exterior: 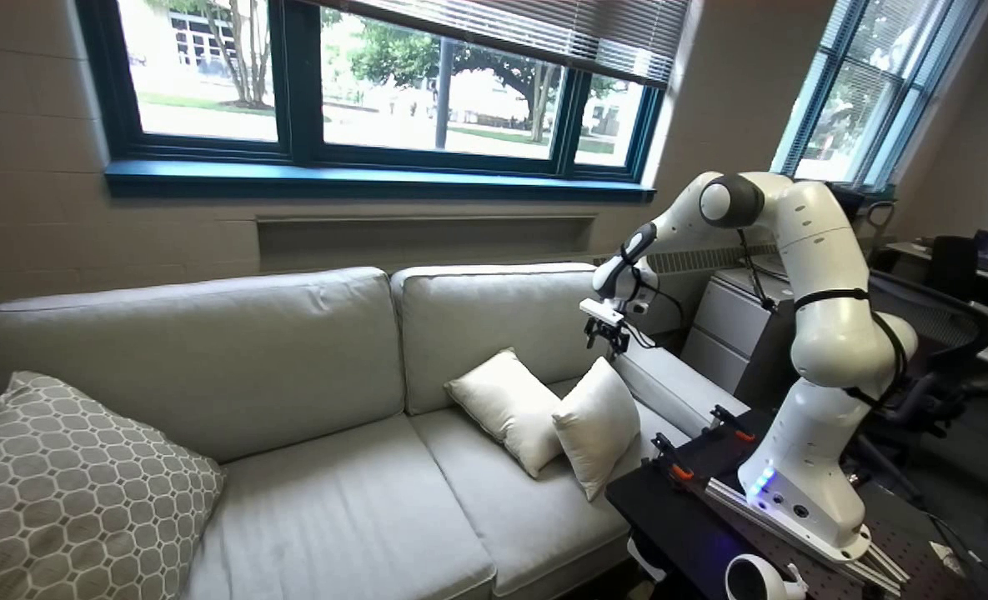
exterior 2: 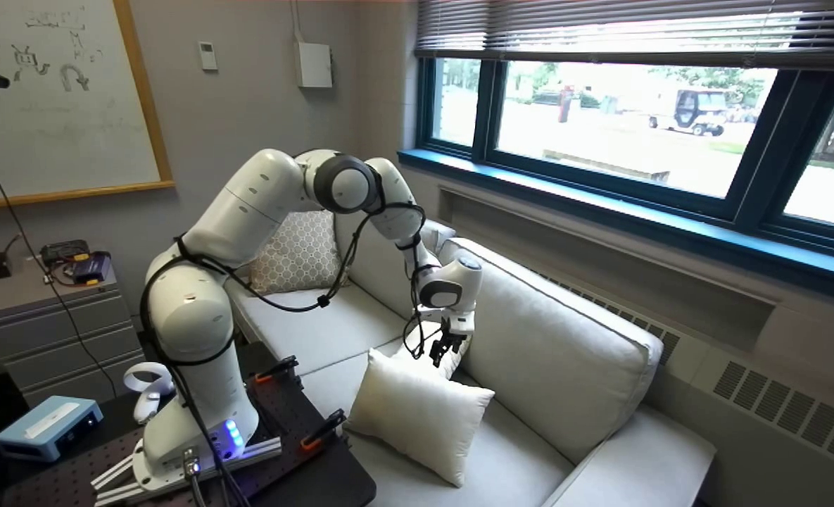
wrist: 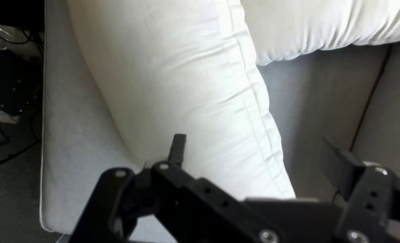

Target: Arrange the two small pillows against the right armrest of the sofa

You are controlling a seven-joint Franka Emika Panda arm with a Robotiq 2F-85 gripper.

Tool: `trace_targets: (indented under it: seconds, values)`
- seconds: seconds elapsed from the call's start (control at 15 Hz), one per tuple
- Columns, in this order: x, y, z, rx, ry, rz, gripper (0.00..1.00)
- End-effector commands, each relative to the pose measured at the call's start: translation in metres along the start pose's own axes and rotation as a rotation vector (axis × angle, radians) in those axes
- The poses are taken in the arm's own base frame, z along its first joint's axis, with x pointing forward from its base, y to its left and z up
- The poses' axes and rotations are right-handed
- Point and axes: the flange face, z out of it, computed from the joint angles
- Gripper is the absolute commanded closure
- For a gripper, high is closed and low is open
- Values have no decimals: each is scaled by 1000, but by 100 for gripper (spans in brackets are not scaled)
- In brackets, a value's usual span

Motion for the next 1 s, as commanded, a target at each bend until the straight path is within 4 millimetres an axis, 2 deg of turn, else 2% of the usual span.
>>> trace_targets:
  seconds: [0.0,0.27,0.4,0.53,0.6,0.8,0.93]
  values:
    - [-12,-38,33,-52,-90,-75,0]
    - [-62,-65,77,-159,-66,-169,0]
    - [-83,-68,98,-210,-48,-216,0]
    - [-95,-64,115,-259,-39,-247,0]
    - [-96,-61,122,-281,-34,-254,0]
    - [-81,-45,142,-345,-50,-235,0]
    - [-67,-36,144,-370,-53,-208,0]
